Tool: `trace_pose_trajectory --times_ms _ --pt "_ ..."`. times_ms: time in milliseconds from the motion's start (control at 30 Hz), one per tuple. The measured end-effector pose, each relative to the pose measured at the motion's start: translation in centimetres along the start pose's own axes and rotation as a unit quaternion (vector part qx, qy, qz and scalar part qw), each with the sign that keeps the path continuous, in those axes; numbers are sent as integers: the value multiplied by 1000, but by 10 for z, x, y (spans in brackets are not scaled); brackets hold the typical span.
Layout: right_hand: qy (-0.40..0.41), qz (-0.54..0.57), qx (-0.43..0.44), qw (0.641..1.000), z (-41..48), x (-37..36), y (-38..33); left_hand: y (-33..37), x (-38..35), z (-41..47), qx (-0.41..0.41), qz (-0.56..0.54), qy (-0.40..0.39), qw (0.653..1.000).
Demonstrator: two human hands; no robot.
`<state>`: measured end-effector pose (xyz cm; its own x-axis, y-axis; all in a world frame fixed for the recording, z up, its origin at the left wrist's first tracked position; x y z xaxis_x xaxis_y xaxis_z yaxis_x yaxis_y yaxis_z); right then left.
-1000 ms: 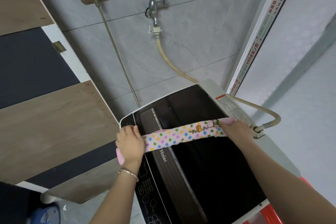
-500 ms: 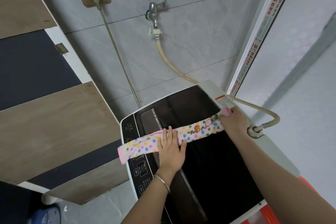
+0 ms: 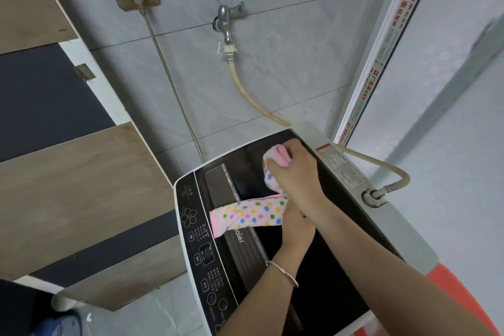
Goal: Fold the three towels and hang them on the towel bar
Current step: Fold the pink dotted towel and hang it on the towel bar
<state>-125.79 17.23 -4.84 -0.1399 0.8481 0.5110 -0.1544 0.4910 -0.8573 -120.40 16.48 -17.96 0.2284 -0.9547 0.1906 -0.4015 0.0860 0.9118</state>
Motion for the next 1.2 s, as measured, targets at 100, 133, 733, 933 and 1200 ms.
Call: trace_pose_trajectory --times_ms 100,133,733,933,1200 --pt "-19 -25 10 999 -6 -11 4 7 10 -7 -44 51 -13 998" --pt "-21 -31 11 999 -6 -13 6 10 17 -9 -88 101 10 991" --pt "-90 -59 -55 993 -12 -27 44 -74 174 -11 86 -138 261 951" --pt "-128 -131 -118 976 -16 -32 80 -77 188 -10 146 -257 211 932" --pt "-155 -209 -125 958 -16 -36 86 -80 193 -14 140 -218 193 946"
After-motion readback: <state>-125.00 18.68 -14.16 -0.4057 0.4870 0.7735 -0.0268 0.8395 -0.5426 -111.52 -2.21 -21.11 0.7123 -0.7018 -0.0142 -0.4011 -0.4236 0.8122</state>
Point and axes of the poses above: each hand's wrist, its own z-axis towards the middle knuckle, its own x-axis out of the back of the hand, y = z × x, the point moved 6 cm from there along z, towards the middle knuckle
